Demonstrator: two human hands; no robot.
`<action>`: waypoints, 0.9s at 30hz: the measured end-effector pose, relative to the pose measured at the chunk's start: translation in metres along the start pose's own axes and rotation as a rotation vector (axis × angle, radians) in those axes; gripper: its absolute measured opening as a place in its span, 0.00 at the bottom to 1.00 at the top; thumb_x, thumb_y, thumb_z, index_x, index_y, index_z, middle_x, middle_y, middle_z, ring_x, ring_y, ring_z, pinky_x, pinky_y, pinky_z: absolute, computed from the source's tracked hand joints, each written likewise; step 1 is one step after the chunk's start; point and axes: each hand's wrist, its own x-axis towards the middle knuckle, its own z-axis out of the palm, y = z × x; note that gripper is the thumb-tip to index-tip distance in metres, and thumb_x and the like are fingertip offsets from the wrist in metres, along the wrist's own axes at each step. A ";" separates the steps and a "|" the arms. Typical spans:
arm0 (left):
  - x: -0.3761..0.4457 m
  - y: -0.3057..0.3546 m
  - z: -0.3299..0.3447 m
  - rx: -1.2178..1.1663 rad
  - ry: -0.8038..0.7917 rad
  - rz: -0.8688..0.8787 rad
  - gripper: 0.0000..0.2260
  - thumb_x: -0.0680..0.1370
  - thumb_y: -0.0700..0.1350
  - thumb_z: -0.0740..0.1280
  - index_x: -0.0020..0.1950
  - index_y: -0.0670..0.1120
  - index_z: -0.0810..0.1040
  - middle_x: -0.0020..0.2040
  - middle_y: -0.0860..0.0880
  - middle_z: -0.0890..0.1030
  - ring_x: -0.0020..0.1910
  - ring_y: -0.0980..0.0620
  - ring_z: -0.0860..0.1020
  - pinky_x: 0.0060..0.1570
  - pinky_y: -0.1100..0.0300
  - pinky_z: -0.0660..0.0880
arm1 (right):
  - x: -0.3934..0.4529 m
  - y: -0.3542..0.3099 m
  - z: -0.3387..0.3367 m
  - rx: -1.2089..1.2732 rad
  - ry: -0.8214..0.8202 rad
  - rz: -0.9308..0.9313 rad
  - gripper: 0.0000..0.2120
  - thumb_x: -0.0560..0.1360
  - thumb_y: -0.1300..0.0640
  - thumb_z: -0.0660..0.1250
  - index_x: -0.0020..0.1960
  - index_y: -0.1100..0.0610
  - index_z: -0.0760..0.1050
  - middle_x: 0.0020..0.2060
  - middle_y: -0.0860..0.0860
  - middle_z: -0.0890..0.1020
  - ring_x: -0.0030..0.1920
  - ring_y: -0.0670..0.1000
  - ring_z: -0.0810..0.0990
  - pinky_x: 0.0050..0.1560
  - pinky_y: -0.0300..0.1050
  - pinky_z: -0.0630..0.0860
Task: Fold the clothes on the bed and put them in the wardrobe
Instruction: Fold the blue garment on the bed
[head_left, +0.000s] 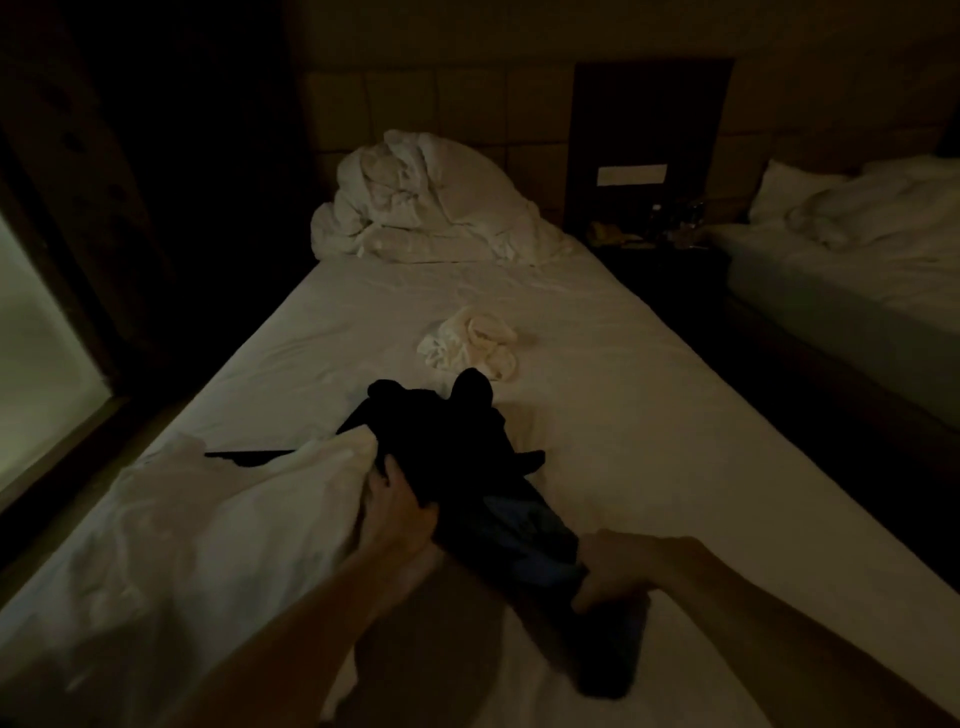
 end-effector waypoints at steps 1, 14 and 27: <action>0.003 -0.002 0.002 -0.056 -0.014 -0.030 0.42 0.74 0.51 0.67 0.79 0.46 0.44 0.76 0.37 0.57 0.74 0.36 0.60 0.68 0.45 0.65 | 0.000 0.008 0.005 0.019 -0.026 0.012 0.34 0.65 0.41 0.71 0.60 0.66 0.75 0.54 0.65 0.80 0.51 0.62 0.81 0.47 0.55 0.79; 0.053 -0.009 0.023 -0.132 -0.001 0.109 0.12 0.78 0.40 0.67 0.61 0.40 0.76 0.54 0.41 0.80 0.51 0.41 0.79 0.48 0.51 0.77 | 0.044 0.006 -0.002 0.089 0.234 -0.165 0.31 0.65 0.41 0.74 0.62 0.49 0.66 0.59 0.50 0.67 0.59 0.52 0.68 0.59 0.49 0.72; 0.144 0.005 0.008 -0.316 0.041 0.202 0.39 0.76 0.35 0.65 0.80 0.56 0.47 0.78 0.42 0.57 0.69 0.43 0.70 0.59 0.56 0.71 | 0.086 0.034 -0.037 -0.368 0.577 0.115 0.30 0.78 0.54 0.59 0.76 0.43 0.53 0.70 0.53 0.65 0.64 0.62 0.69 0.61 0.57 0.70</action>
